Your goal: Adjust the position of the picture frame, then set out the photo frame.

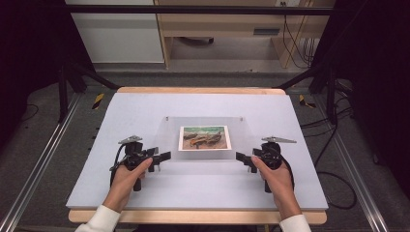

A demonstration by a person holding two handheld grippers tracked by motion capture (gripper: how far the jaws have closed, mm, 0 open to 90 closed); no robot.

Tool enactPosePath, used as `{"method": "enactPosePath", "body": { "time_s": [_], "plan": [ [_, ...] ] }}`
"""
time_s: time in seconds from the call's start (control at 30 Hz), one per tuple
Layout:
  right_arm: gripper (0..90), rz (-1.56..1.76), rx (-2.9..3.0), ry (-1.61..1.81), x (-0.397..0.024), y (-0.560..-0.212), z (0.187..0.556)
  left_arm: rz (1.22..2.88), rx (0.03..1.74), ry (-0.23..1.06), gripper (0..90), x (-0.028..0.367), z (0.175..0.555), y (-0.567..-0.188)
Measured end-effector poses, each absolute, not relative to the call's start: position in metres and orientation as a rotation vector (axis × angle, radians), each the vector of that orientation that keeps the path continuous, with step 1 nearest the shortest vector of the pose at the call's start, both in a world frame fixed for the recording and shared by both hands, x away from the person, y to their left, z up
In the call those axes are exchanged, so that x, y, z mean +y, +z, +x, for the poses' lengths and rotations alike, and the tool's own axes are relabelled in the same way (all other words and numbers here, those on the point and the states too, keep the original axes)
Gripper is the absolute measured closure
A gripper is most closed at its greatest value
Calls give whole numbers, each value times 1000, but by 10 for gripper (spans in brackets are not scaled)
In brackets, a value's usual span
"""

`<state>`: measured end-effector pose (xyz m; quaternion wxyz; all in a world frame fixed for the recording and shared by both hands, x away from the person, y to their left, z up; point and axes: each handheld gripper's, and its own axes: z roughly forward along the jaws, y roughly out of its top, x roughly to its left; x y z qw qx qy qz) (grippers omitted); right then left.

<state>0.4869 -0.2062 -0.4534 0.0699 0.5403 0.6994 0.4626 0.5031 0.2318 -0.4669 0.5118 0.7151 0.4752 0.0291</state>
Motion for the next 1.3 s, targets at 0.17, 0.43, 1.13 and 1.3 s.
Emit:
{"method": "enactPosePath", "body": {
  "time_s": [0.17,0.43,1.13,1.3],
  "plan": [
    [174,1659,2106,1457,-209,-458,489,1717,1139,71,194,232,504,-468],
    [188,1651,2080,1442,-209,-458,489,1720,1132,72,199,232,504,-468],
    [202,1602,2054,1399,-205,-455,491,1748,1128,134,236,228,505,-461],
    [208,1584,2048,1392,-206,-454,498,1746,1116,146,236,228,509,-462]
  ]
}}
